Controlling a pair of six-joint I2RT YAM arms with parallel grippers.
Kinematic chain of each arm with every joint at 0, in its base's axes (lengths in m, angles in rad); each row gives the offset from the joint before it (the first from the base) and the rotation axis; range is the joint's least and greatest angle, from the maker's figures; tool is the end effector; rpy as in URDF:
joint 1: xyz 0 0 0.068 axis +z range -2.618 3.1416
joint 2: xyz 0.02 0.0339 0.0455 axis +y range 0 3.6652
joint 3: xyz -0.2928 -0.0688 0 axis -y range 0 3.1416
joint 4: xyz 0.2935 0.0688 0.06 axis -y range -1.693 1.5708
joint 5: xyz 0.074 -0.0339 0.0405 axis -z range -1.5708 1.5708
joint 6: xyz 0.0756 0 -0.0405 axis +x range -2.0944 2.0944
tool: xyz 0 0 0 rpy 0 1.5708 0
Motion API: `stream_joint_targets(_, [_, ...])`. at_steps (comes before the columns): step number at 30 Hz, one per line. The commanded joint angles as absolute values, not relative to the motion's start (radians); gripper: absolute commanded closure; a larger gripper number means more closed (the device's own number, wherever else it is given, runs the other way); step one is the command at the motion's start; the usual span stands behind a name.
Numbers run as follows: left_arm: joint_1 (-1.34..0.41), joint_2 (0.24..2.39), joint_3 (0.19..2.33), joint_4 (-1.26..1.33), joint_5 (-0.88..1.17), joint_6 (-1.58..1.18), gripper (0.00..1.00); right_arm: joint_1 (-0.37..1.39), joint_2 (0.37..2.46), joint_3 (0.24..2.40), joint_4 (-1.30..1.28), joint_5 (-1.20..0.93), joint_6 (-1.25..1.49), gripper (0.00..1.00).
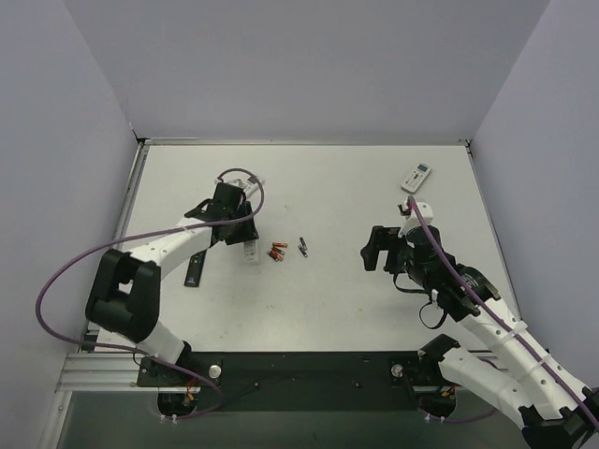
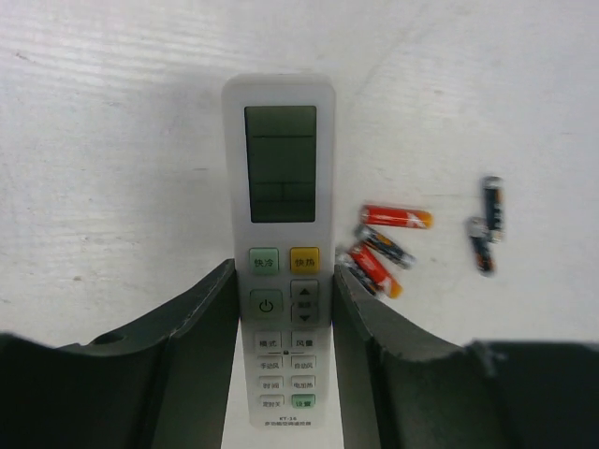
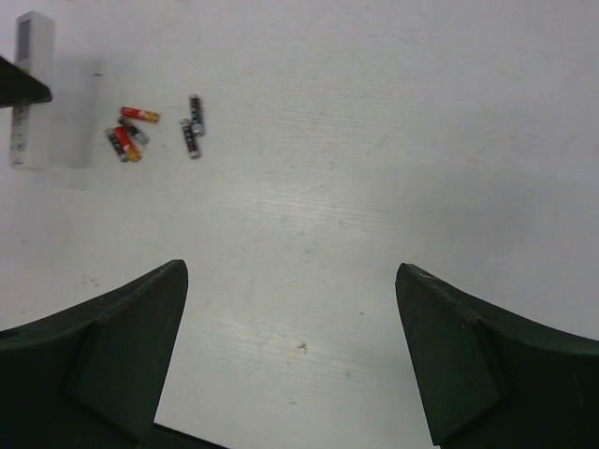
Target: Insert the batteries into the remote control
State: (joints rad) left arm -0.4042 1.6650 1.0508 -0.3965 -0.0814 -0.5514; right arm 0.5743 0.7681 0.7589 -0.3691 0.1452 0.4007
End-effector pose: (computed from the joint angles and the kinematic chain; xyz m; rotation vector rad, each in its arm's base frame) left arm 0.3714 -0.1522 0.1584 -0.2213 2.5875 -0.2495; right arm 0.2089 0.1221 0.3193 -0.0741 1.9771 0.5012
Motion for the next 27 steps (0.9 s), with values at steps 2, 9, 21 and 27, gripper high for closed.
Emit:
stream_joint_targets(2, [-0.387, 1.401, 0.919, -0.091, 0.179, -0.649, 1.00, 0.569, 0.808, 0.718, -0.123, -0.176, 0.465, 0.13])
stream_joint_targets(9, [-0.400, 1.215, 0.677, 0.453, 0.415, -0.945, 1.00, 0.583, 0.932, 0.669, 0.225, -0.446, 0.629, 0.13])
stream_joint_targets(21, [-0.492, 1.170, 0.545, 1.021, 0.440, -1.292, 1.00, 0.647, 1.152, 0.707, 0.635, -0.672, 0.796, 0.13])
stream_joint_targets(27, [-0.523, 1.158, 0.540, 1.077, 0.426, -1.295, 1.00, 0.670, 1.226, 0.730, 0.801, -0.756, 0.879, 0.16])
